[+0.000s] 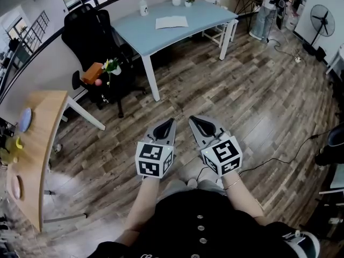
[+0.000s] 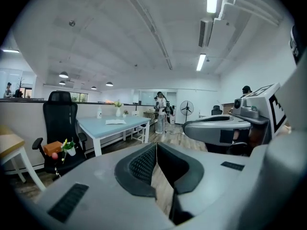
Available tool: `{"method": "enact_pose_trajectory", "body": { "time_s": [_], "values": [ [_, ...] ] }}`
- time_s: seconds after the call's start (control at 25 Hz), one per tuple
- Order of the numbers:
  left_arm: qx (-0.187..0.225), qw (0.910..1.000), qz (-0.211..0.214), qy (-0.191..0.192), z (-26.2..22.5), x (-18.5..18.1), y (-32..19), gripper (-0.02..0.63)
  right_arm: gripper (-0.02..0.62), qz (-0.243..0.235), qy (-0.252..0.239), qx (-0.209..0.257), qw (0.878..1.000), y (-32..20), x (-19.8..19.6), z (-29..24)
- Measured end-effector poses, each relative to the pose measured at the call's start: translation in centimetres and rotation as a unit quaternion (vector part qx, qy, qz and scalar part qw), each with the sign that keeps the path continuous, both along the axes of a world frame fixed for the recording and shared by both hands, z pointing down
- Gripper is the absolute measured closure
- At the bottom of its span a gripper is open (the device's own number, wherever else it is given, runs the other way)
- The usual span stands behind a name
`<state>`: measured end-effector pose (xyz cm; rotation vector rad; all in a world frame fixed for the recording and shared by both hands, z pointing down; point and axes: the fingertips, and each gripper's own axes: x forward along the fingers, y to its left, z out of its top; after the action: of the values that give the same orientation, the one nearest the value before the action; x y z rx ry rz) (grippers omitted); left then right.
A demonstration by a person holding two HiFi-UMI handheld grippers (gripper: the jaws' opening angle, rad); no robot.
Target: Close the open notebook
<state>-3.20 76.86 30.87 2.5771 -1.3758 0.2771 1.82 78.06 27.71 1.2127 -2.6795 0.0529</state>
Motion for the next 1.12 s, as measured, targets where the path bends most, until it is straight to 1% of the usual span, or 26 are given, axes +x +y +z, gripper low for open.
{"method": "enact_pose_trajectory", "body": {
  "time_s": [0.12,0.36,0.4,0.44,0.48,0.56,0.6,0.64,0.72,0.8,0.88,1.0,1.12],
  "values": [
    [0.011,0.9999,0.007,0.006,-0.3,0.8,-0.3,0.589,0.594,-0.008,-0.023,0.003,1.000,-0.3,0.6,-0.4],
    [0.017,0.9998,-0.013,0.002,-0.3,1.0,-1.8,0.585,0.592,0.005,-0.023,0.008,1.000,-1.7,2.5,-0.4],
    [0.015,0.9997,-0.017,0.004,-0.2,1.0,-1.9,0.570,0.559,0.004,-0.024,0.004,1.000,-1.8,2.6,-0.1],
    [0.011,0.9997,-0.021,0.005,0.0,1.0,-2.1,0.510,0.472,0.001,-0.024,-0.001,1.000,-1.9,2.7,0.2],
    [0.008,0.9997,-0.024,0.005,0.1,1.0,-2.3,0.459,0.453,0.000,-0.023,-0.005,1.000,-1.9,2.9,0.4],
    [0.003,0.9995,-0.031,0.005,0.4,1.1,-2.5,0.438,0.434,0.003,-0.024,-0.006,1.000,-2.3,3.4,0.7],
    [0.002,0.9995,-0.033,0.004,0.5,1.1,-2.7,0.420,0.407,0.006,-0.026,-0.006,1.000,-2.6,3.7,0.8],
    [0.001,0.9994,-0.035,0.002,0.5,1.1,-2.9,0.398,0.364,0.008,-0.028,-0.006,1.000,-2.9,3.9,0.9],
    [0.000,0.9992,-0.040,-0.004,0.6,1.0,-3.5,0.380,0.325,0.008,-0.031,-0.010,0.999,-3.7,4.3,1.0],
    [-0.001,0.9990,-0.044,-0.009,0.9,0.7,-4.2,0.377,0.324,0.006,-0.033,-0.015,0.999,-4.4,4.5,1.3],
    [-0.002,0.9990,-0.045,-0.009,1.2,0.4,-5.3,0.377,0.350,0.010,-0.033,-0.017,0.999,-5.5,4.6,1.7],
    [-0.006,0.9994,-0.033,-0.005,1.6,0.4,-7.5,0.377,0.350,0.020,-0.028,-0.024,0.999,-7.8,4.7,2.4],
    [-0.006,0.9997,-0.025,-0.004,1.9,0.1,-10.8,0.379,0.350,0.022,-0.020,-0.025,0.999,-11.0,4.2,2.7]
  ]
}}
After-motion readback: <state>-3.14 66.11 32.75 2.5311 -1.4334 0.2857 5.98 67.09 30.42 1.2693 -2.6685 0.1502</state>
